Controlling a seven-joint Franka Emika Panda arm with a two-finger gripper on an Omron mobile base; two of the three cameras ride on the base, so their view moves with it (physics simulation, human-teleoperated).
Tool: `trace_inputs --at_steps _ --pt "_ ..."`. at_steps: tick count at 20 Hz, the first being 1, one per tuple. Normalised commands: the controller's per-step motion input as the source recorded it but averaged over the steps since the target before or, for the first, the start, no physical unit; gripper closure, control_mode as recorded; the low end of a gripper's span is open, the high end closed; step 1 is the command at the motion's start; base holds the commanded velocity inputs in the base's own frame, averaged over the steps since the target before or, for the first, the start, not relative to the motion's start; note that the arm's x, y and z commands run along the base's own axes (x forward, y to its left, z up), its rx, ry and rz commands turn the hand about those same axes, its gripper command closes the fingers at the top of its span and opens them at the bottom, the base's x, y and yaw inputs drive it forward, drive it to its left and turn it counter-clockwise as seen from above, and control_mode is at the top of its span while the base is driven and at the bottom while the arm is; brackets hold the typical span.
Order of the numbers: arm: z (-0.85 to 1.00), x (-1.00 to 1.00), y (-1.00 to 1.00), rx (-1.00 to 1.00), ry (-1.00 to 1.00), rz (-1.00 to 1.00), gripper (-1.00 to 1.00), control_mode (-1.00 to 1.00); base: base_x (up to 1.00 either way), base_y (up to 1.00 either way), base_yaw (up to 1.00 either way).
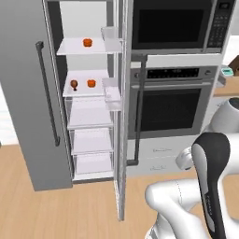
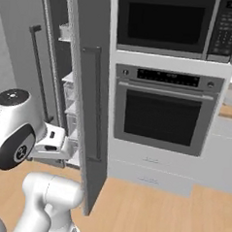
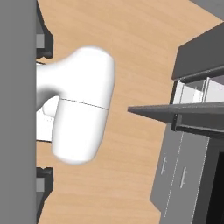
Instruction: Place one squash and one chicken drumstick in each tupperware on the nearby counter, to pack two identical lunches.
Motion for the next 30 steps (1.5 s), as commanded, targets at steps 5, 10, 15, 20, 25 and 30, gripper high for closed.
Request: trace_inputs --at_steps 5,10,15,20,25,30 --pt "0.00 0.00 0.00 0.00 0.00 0.00 -1.00 1.00 -0.01 0.98 0.00" --pt "0.00 0.00 0.00 0.00 0.00 0.00 -1.00 1.00 0.08 0.99 -0.07" --pt "0.00 0.00 0.00 0.00 0.00 0.00 -1.00 1.00 0.25 0.70 -0.16" --pt "0.00 0.00 0.00 0.00 0.00 0.00 -1.00 1.00 0.48 0.12 -0.18" --pt "0.00 0.00 0.00 0.00 0.00 0.00 -1.00 1.00 0.66 0.05 -0.15" --pt "0.00 0.00 0.00 0.00 0.00 0.00 -1.00 1.00 0.61 0.21 -0.13"
